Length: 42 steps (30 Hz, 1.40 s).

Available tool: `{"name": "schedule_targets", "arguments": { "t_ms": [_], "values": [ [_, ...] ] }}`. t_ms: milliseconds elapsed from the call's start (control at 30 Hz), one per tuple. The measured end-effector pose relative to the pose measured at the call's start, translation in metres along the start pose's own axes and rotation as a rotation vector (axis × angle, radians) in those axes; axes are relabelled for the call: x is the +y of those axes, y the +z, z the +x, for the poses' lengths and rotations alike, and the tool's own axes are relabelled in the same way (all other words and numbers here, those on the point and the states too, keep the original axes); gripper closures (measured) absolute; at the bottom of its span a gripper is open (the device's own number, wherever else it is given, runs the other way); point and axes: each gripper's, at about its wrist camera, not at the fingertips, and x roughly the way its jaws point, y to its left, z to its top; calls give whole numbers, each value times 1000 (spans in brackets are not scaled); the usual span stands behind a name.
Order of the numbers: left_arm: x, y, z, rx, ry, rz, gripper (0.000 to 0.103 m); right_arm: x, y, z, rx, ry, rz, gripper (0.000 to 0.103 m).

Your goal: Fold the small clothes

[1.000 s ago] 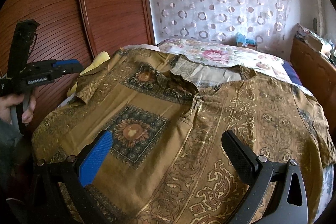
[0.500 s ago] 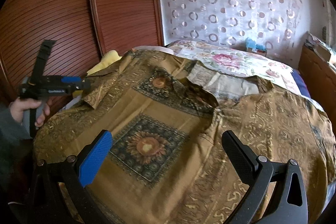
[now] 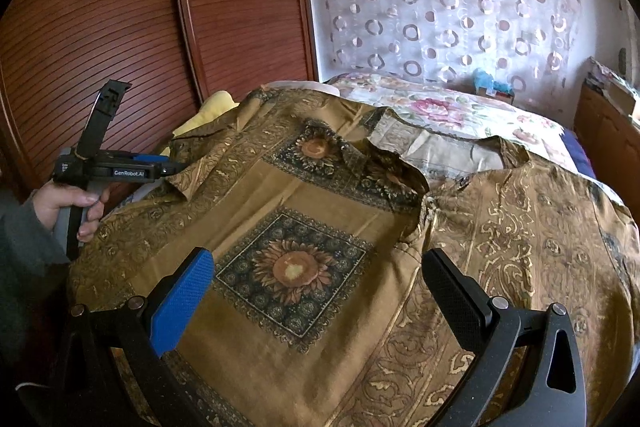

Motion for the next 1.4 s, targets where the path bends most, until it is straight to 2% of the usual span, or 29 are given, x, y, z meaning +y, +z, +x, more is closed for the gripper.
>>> {"name": "schedule_targets", "arguments": {
  "t_ms": [67, 233, 333, 433, 633, 900, 1067, 1200, 1267, 1333, 1400],
  "values": [
    [-3, -2, -1, -3, 17, 16, 70, 0, -1, 0, 0, 0, 3, 0],
    [-7, -2, -1, -8, 9, 42, 96, -3, -3, 1, 0, 2, 11, 0],
    [-12, 1, -12, -53, 16, 57, 98, -5, -4, 1, 2, 1, 16, 0],
    [-18, 10, -31, -119, -10, 44, 98, -8, -5, 1, 1, -2, 24, 0],
    [-46, 38, -56, -195, -39, 117, 98, -15, -6, -2, -6, -10, 42, 0],
    [-108, 50, -57, -207, -122, 252, 98, -23, -9, -10, -23, -26, 53, 0],
    [-120, 41, -65, -224, -154, 275, 98, -28, -12, -13, -18, -31, 68, 0],
    [-117, 40, -79, -247, -168, 259, 95, -28, -10, -15, -22, -33, 64, 0],
    [-114, 39, -87, -269, -168, 251, 88, -28, -10, -14, -22, -32, 64, 0],
    [-110, 38, -94, -298, -169, 232, 71, -28, -10, -15, -21, -33, 60, 0],
    [-103, 37, -102, -330, -175, 205, 61, -26, -8, -14, -19, -37, 49, 0]
  ]
}}
